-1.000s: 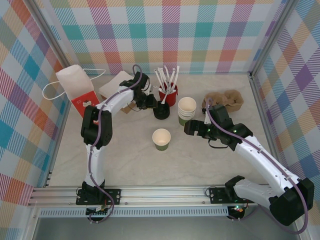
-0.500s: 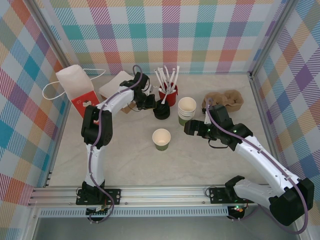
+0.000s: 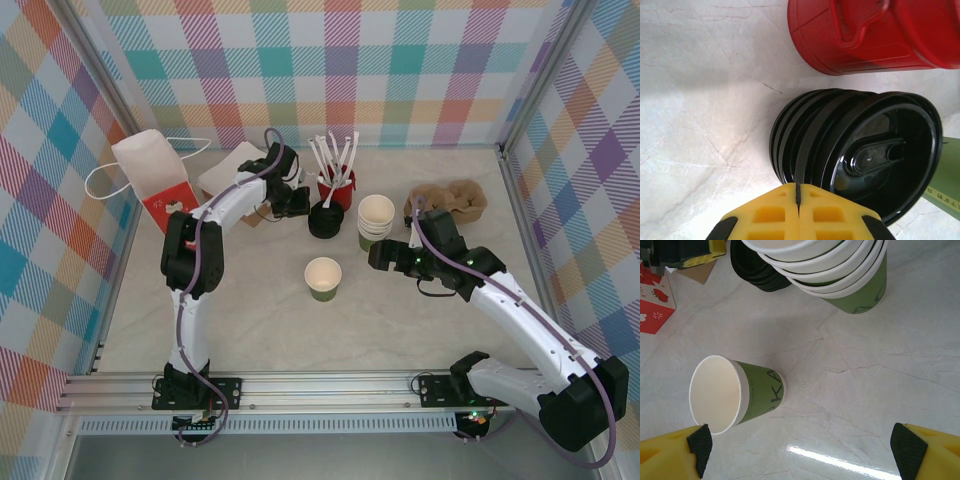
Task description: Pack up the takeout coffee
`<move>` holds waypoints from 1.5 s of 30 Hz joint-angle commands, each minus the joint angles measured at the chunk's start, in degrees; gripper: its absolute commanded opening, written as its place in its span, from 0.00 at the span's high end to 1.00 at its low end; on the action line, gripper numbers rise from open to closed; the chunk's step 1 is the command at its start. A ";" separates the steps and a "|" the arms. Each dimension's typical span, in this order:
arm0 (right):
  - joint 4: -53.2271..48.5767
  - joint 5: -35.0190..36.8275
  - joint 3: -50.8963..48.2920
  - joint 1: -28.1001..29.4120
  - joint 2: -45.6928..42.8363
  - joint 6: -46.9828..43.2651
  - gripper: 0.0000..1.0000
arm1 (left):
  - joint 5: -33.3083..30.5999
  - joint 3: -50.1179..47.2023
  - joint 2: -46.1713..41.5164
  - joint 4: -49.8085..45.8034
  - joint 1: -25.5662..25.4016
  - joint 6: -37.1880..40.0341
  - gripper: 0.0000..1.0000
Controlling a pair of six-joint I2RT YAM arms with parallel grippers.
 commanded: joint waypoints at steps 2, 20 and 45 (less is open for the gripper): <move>0.09 -0.73 0.11 -0.58 -0.95 0.23 0.06 | 1.04 -0.69 -3.39 0.01 0.42 -0.19 0.93; 0.33 -1.26 0.84 -0.67 0.31 -0.08 0.06 | 4.32 4.47 1.75 0.79 0.34 -1.36 0.68; 0.29 -1.26 -0.23 -0.84 -0.42 -0.13 0.06 | 3.48 8.26 6.43 -1.59 -1.57 1.14 0.68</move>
